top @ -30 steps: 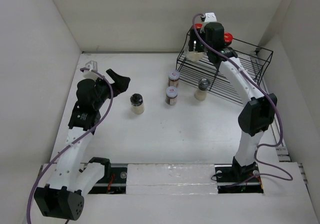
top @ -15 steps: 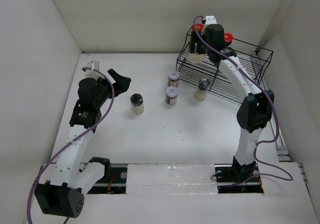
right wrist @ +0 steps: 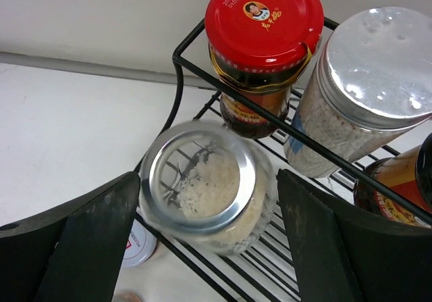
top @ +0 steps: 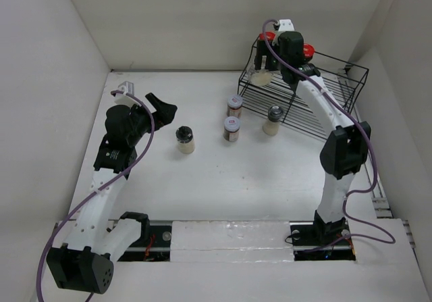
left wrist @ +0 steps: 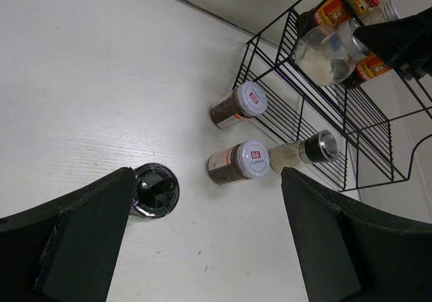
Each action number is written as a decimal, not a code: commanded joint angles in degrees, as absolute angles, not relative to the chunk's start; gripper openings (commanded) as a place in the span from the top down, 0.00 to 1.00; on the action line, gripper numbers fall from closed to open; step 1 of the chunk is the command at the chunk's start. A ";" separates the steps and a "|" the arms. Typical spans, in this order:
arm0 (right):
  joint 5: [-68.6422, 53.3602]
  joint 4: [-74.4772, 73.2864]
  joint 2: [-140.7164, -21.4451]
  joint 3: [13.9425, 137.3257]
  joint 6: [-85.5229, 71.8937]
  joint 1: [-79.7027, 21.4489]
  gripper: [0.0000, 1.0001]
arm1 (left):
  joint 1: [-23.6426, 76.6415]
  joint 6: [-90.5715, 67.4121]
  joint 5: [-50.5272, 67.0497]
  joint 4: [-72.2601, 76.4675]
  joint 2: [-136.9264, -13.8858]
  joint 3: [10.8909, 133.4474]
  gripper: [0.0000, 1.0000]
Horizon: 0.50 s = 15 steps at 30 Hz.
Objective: Organize the condiment bottles
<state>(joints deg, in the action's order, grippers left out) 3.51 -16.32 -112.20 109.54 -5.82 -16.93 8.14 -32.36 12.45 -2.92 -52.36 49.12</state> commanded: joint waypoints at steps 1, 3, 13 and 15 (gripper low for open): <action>4.92 -13.71 -108.03 109.70 -6.15 -17.05 0.12 | 7.82 -31.46 13.27 -1.67 -51.42 50.89 0.14; 6.41 -10.47 -103.55 104.70 -5.63 -17.58 0.12 | 7.82 -31.46 13.27 -1.67 -51.42 50.89 0.14; 18.90 0.26 -84.73 72.62 -7.46 -21.97 0.22 | 7.82 -31.99 14.76 -1.06 -52.56 50.89 0.14; 17.31 0.26 -84.12 69.45 -7.47 -22.49 0.12 | 7.82 -31.99 14.77 -1.05 -52.56 50.89 0.14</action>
